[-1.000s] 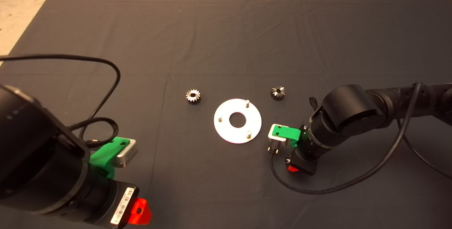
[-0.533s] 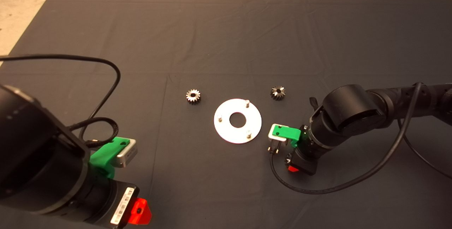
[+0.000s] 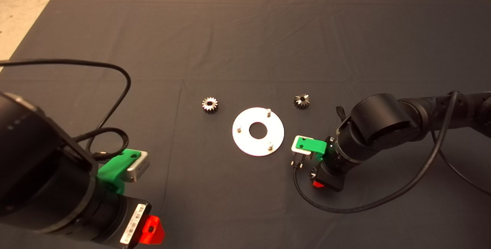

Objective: Install three planetary gears onto the carrier pins

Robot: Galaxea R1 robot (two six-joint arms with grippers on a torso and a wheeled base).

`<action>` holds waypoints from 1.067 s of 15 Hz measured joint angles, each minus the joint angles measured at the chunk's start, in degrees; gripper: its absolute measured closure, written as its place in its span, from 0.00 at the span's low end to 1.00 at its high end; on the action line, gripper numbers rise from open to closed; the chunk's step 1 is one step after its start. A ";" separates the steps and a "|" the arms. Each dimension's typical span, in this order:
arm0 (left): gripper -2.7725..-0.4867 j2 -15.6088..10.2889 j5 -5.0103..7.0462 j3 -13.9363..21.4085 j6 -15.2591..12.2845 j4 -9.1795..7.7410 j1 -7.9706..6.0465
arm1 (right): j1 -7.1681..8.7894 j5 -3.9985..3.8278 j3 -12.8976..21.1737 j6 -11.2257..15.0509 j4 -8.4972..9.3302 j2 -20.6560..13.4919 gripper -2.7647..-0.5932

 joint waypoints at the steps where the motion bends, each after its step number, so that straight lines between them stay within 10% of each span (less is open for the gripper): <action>1: 0.01 0.02 -0.02 0.00 0.00 0.02 0.00 | -0.04 -0.02 0.08 -0.23 -0.10 0.00 0.73; 16: 0.01 0.00 -0.02 0.00 0.00 0.02 0.00 | -0.52 0.69 0.99 -0.96 -1.37 -0.96 0.77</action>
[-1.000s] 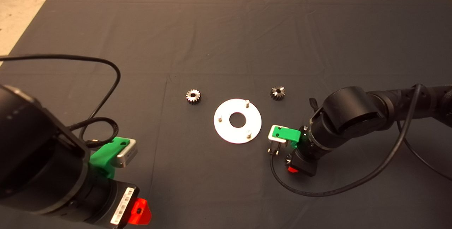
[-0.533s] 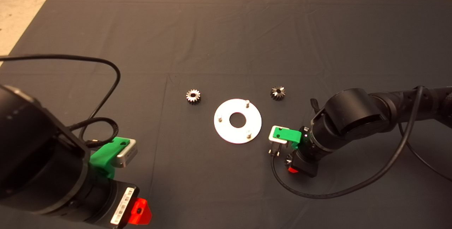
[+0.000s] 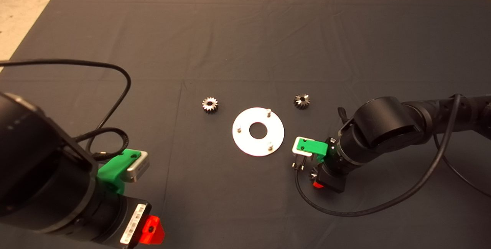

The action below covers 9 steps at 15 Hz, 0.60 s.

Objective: Install three planetary gears onto the carrier pins

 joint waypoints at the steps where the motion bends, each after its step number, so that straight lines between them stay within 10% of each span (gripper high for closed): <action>1: 0.01 0.02 0.00 0.00 0.00 0.00 0.00 | -0.02 -0.01 0.17 0.00 -0.18 0.02 0.77; 9: 0.01 0.02 0.00 0.00 0.00 0.00 0.00 | -0.26 -0.69 1.24 0.94 -0.40 0.35 0.78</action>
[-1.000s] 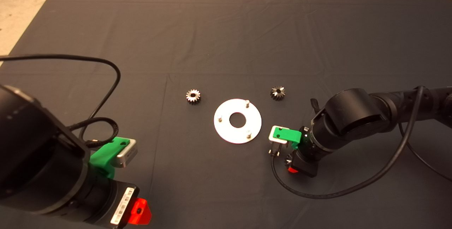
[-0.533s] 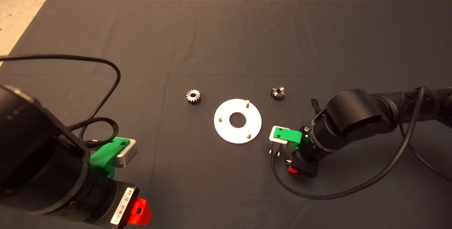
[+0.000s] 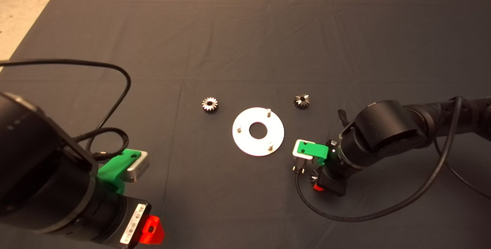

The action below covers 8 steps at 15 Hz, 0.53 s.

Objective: Install three planetary gears onto the carrier pins

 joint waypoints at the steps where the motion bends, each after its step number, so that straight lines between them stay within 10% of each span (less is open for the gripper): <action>1: 0.01 0.00 0.02 0.00 0.00 0.00 0.00 | 0.11 -0.06 0.09 0.16 0.05 0.20 0.78; 8: 0.01 0.00 0.02 0.02 0.01 0.00 0.00 | 3.45 -0.02 0.20 0.38 0.11 2.33 0.78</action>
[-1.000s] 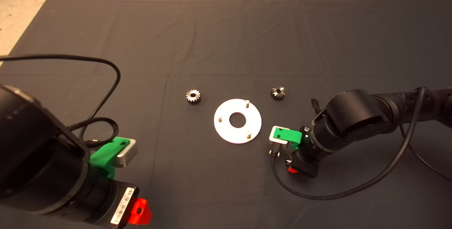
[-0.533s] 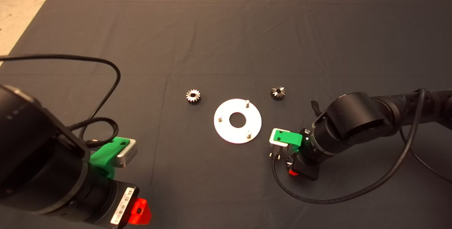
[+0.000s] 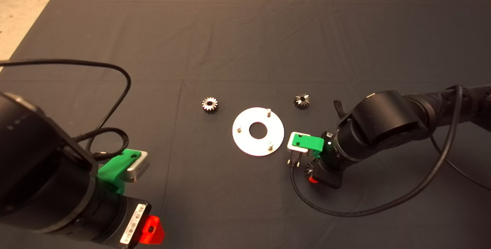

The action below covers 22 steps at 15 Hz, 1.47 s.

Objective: Install three planetary gears onto the carrier pins

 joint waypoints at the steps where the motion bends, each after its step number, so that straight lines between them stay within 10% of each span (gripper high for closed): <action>1: 0.01 0.00 -0.02 0.00 0.00 0.00 0.00 | 0.18 -0.02 0.00 0.00 0.02 0.56 0.78; 22: 0.01 0.00 -0.02 0.00 0.00 0.00 0.00 | 6.24 0.02 -9.08 0.05 2.56 12.26 0.79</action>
